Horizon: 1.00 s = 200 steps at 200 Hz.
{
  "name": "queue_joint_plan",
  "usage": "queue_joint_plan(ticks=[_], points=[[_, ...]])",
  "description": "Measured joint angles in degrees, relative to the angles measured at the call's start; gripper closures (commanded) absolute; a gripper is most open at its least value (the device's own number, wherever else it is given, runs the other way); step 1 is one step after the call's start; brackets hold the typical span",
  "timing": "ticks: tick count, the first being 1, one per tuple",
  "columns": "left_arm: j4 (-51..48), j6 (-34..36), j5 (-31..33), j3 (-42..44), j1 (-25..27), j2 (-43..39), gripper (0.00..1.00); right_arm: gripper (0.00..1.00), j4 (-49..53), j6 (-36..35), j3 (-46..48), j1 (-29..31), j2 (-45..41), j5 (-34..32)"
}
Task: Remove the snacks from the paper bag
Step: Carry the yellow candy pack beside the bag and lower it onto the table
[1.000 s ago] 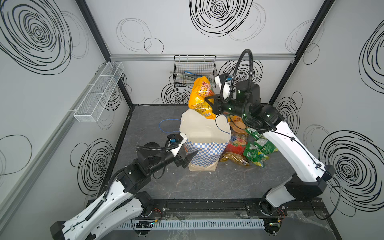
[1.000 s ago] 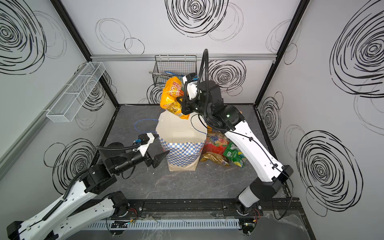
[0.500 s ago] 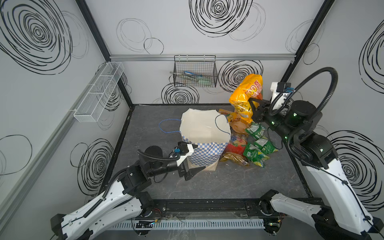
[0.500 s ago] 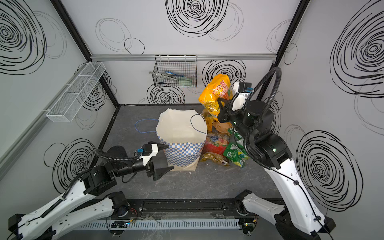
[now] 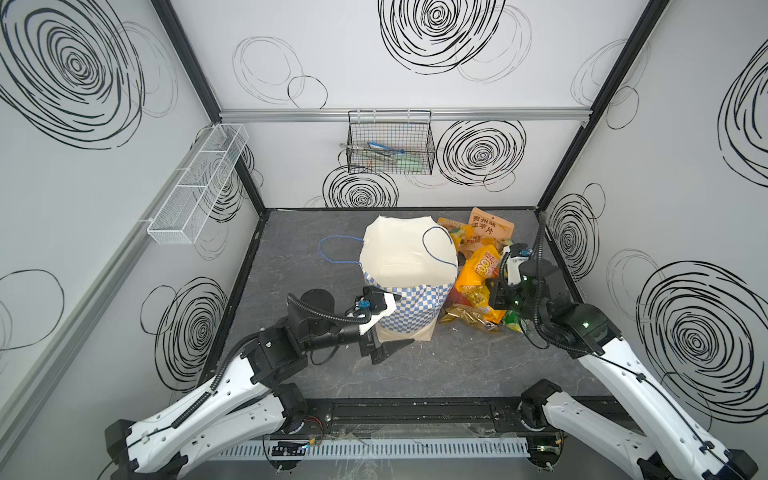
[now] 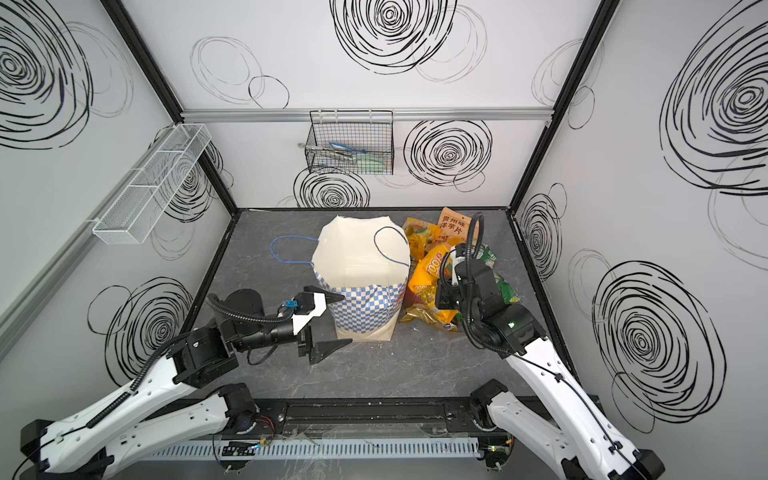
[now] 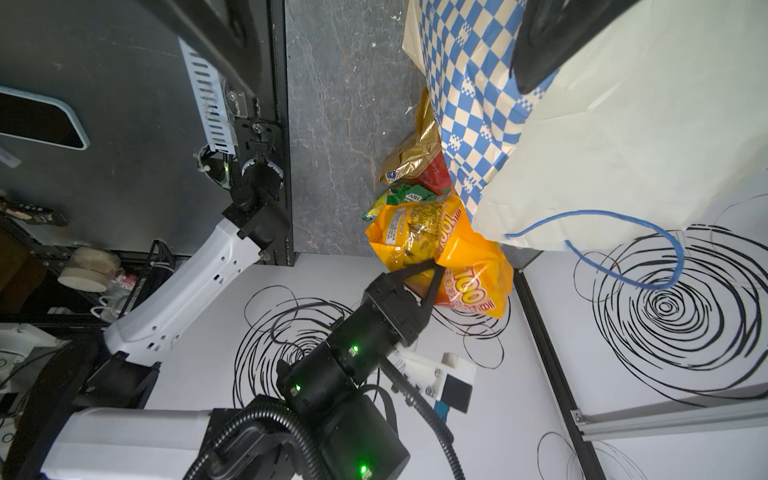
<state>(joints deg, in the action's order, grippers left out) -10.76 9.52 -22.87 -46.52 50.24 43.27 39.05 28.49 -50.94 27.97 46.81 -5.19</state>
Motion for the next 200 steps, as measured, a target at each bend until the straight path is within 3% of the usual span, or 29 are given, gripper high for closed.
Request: queue_joint_plan(ticks=[76, 136, 150, 171, 200], points=[[-0.37, 0.59, 1.73, 0.00, 0.31, -0.02, 0.04, 1.00, -2.45, 2.16, 15.72, 0.44, -1.01, 14.69], [-0.37, 0.66, 2.62, 0.00, 0.35, -0.07, 0.04, 1.00, -10.51, 5.46, 24.11, 8.72, 0.59, 15.65], [-0.37, 0.68, 2.73, 0.00, 0.35, -0.09, 0.04, 0.88, -11.98, 6.25, 24.11, 9.94, 1.99, 14.80], [-0.37, 0.72, 2.89, 0.00, 0.35, -0.09, 0.04, 0.81, -14.91, 7.67, 24.46, 10.54, 4.11, 14.25], [-0.39, 0.81, 3.26, 0.00, 0.35, -0.09, 0.04, 0.58, -17.66, 9.73, 25.33, 10.73, 6.34, 13.62]])
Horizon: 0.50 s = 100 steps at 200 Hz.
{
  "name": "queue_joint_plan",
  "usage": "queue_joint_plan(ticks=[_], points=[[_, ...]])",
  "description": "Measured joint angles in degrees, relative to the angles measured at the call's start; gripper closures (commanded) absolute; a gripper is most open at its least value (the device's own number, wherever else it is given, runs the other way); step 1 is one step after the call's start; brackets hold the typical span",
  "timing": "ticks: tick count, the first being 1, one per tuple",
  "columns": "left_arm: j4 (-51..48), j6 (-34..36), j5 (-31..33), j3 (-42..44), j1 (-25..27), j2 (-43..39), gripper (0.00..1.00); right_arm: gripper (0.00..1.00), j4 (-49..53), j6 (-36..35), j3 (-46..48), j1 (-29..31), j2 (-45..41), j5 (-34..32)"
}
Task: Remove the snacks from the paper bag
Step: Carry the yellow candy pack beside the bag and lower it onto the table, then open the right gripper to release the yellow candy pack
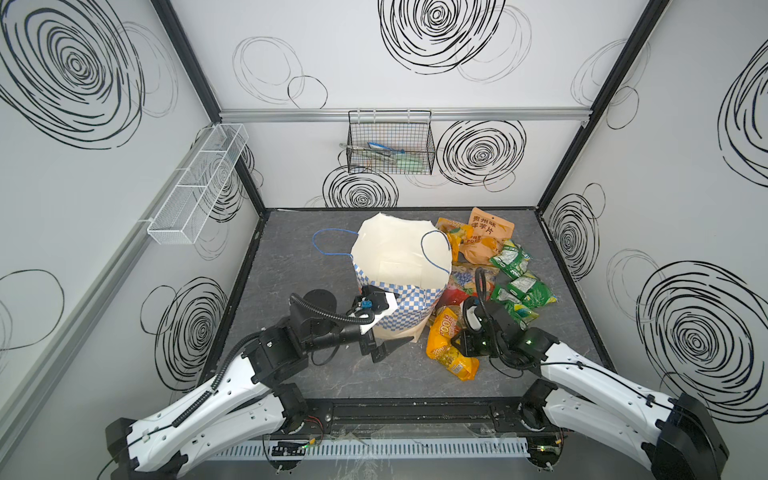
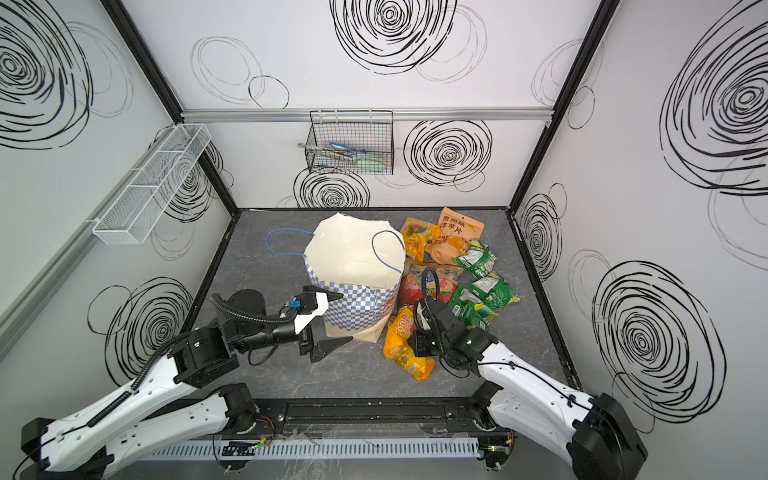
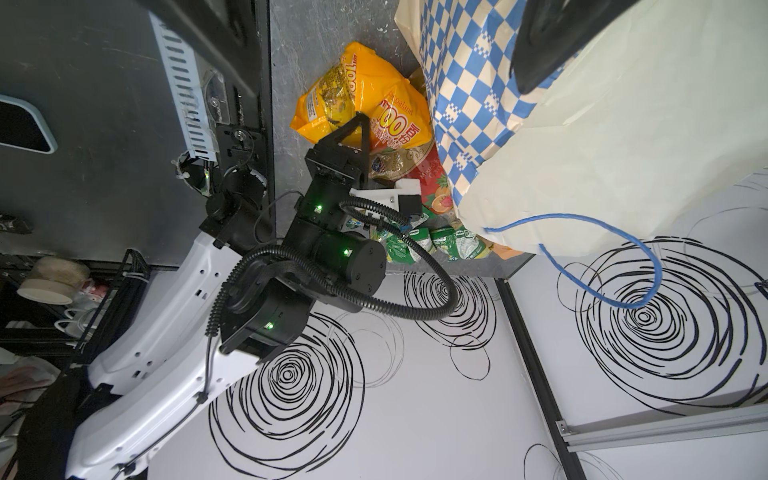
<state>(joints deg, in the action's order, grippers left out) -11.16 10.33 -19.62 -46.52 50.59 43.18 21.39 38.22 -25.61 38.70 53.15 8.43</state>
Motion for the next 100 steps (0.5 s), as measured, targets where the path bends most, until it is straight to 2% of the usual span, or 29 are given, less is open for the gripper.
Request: queue_joint_plan(ticks=[40, 72, 85, 100], points=[[0.00, 0.02, 0.28, 0.00, 0.04, -0.09, 0.04, 0.39, -1.62, 1.79, 0.15, 0.11, 0.04, -1.20], [-0.02, 0.20, 0.17, 0.00, 0.04, -0.15, 0.04, 0.09, -1.53, 2.43, -0.17, 0.15, -3.02, -2.58], [-0.02, 0.39, -0.46, 0.00, 0.04, -0.15, 0.04, 0.01, -1.42, 2.34, -0.87, 0.13, -4.83, -3.41], [-0.02, 0.66, -1.53, 0.00, 0.04, -0.15, 0.04, 0.00, -1.22, 2.05, -2.32, -0.15, -7.04, -4.68]])
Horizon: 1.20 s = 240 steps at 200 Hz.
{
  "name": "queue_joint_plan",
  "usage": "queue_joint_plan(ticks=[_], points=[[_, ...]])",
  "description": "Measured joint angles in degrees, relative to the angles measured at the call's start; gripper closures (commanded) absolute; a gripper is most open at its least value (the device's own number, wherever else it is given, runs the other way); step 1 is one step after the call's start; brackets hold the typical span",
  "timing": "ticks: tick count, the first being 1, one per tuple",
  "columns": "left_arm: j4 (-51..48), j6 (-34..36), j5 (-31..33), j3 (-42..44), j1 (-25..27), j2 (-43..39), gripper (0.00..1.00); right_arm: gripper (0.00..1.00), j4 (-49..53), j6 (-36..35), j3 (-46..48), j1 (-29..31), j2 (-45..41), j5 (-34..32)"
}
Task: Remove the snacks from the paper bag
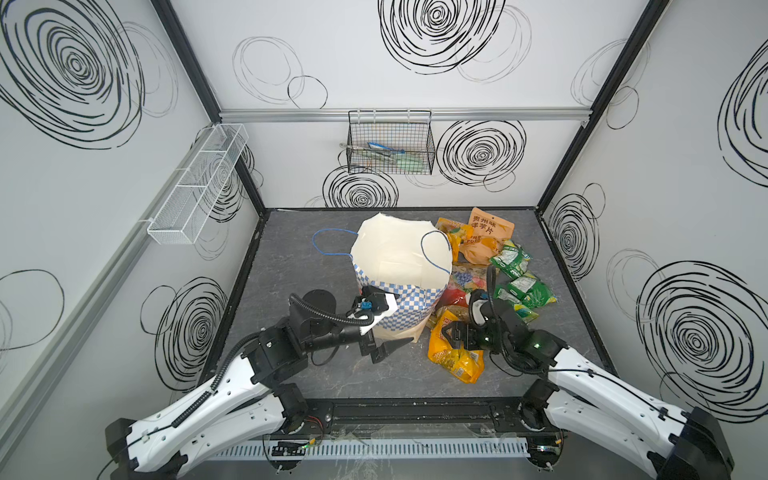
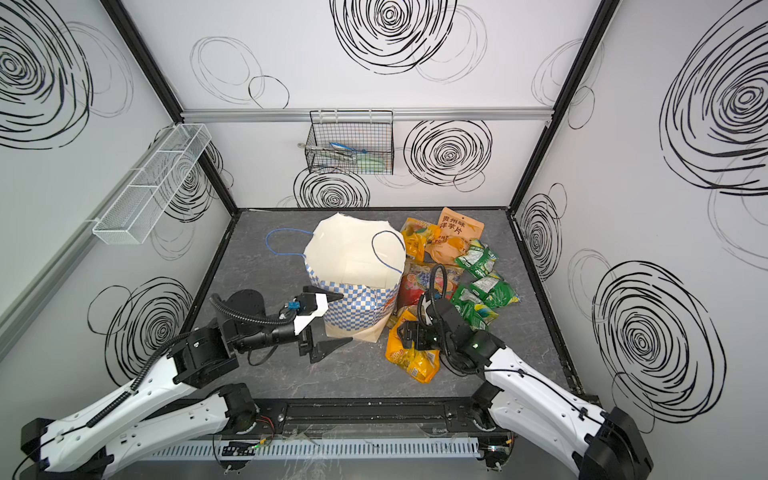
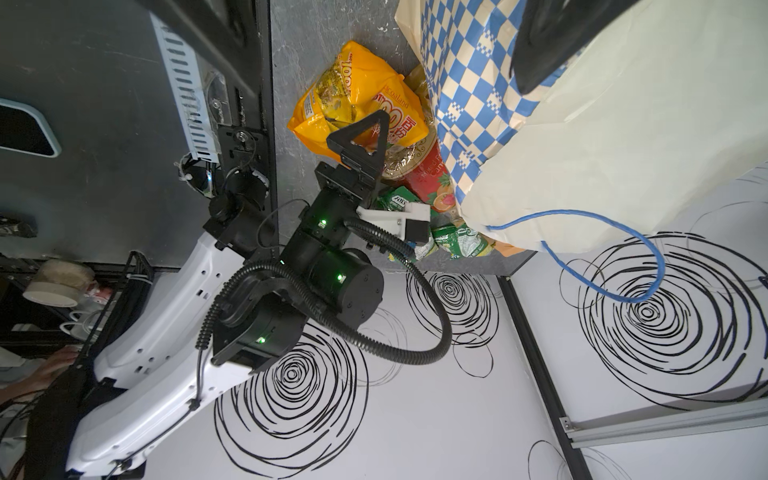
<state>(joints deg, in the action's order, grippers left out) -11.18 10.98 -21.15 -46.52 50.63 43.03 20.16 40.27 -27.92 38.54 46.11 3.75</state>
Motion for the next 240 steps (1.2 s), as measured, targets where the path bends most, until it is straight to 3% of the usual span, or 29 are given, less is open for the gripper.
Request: queue_joint_plan(ticks=[38, 86, 111, 154, 193, 214, 240], points=[[-0.04, 0.52, -2.45, 0.00, 0.00, -0.02, 0.04, 0.00, -0.04, -2.40, -4.87, -5.09, -3.32, -2.78], [-0.07, 0.63, -3.45, 0.00, 0.00, -0.61, 0.04, 0.00, -5.44, -7.21, -5.88, -20.15, -3.43, -5.20], [1.51, -0.59, -0.33, 0.72, 0.00, -2.67, 0.04, 0.00, -13.44, -9.81, -3.80, -27.34, -2.80, -7.89], [5.20, -7.43, 17.86, 3.69, -0.11, -8.41, 0.04, 0.00, -30.77, -14.05, 5.77, -37.40, 0.70, -14.19], [10.62, -14.29, 39.82, 9.94, -1.95, -14.27, 0.04, 0.00, -47.04, -19.74, 12.02, -39.80, 9.90, -19.93], [17.92, -15.74, 51.60, 17.57, -3.87, -18.25, 0.04, 0.00, -50.93, -22.23, 10.97, -40.70, 16.87, -20.61], [35.26, -12.02, 64.24, 31.06, -8.33, -20.46, 0.04, 0.00, -58.71, -24.72, 10.73, -41.27, 24.63, -19.98]])
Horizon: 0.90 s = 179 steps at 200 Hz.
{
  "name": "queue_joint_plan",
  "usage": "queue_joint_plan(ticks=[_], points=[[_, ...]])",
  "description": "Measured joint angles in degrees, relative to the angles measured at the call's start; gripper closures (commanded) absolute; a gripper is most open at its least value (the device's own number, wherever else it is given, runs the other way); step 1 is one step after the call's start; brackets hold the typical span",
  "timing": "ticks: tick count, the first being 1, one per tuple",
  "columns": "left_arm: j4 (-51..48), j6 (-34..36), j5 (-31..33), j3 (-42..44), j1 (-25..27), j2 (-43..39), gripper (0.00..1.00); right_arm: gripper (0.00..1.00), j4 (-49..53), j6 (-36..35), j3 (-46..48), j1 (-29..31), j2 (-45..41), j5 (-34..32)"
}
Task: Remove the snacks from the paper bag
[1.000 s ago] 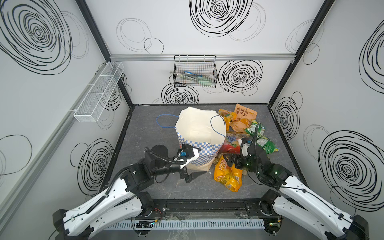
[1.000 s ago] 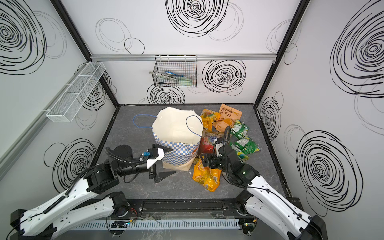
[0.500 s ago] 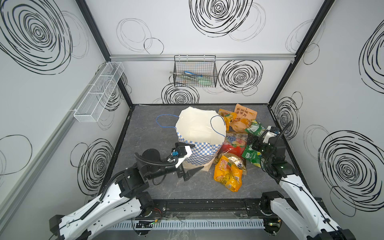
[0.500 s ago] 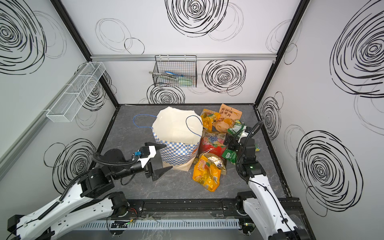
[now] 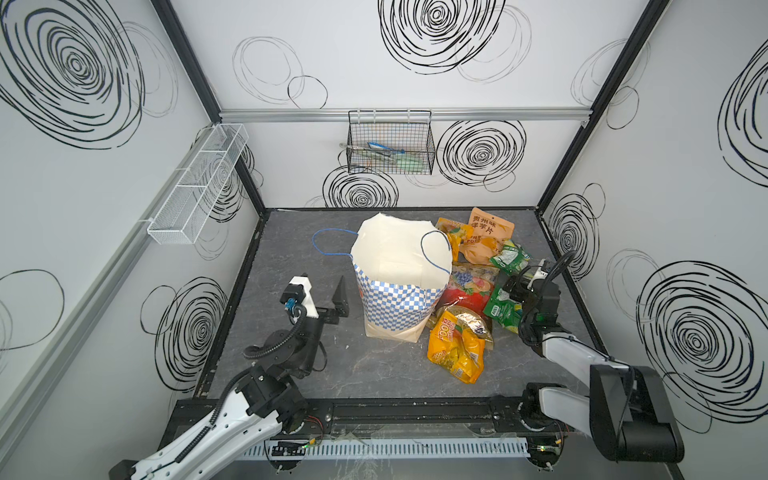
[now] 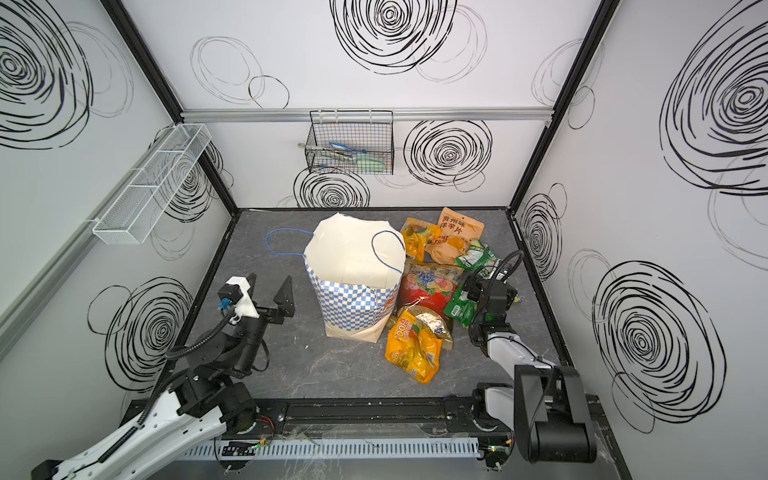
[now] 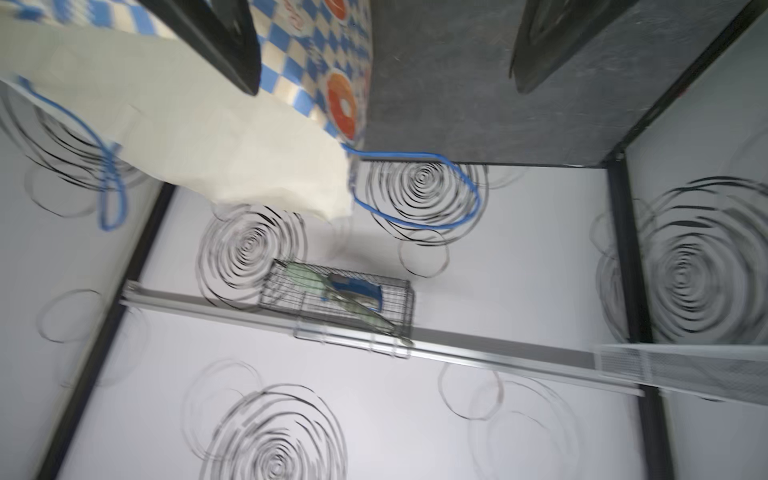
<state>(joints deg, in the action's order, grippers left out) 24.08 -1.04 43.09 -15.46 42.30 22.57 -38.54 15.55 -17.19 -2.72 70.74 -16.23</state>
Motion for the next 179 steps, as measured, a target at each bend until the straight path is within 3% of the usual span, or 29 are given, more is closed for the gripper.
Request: queue_joint_plan(ticks=[32, 52, 70, 144, 179], points=[[14.82, 2.38, 4.17, 10.05, -13.40, 7.32, 0.04, 0.00, -7.50, -3.96, 0.50, 0.02, 5.20, 2.01], [22.10, 0.22, 0.83, 14.29, -23.69, 14.60, 0.04, 0.00, -15.96, -5.99, 4.13, 0.50, 6.32, 3.74], [26.99, -0.48, -3.69, 14.82, -29.64, 22.25, 0.04, 0.00, -22.49, -7.93, 7.48, 1.68, 9.51, 4.66], [49.79, -0.26, -25.14, 14.53, -37.92, 50.01, 0.04, 0.00, -26.32, -9.18, 6.36, 0.85, 13.25, 7.69], [58.66, -2.67, -32.13, 13.92, -41.86, 64.81, 0.04, 0.00, -26.43, -9.18, 6.36, 0.85, 13.25, 7.89]])
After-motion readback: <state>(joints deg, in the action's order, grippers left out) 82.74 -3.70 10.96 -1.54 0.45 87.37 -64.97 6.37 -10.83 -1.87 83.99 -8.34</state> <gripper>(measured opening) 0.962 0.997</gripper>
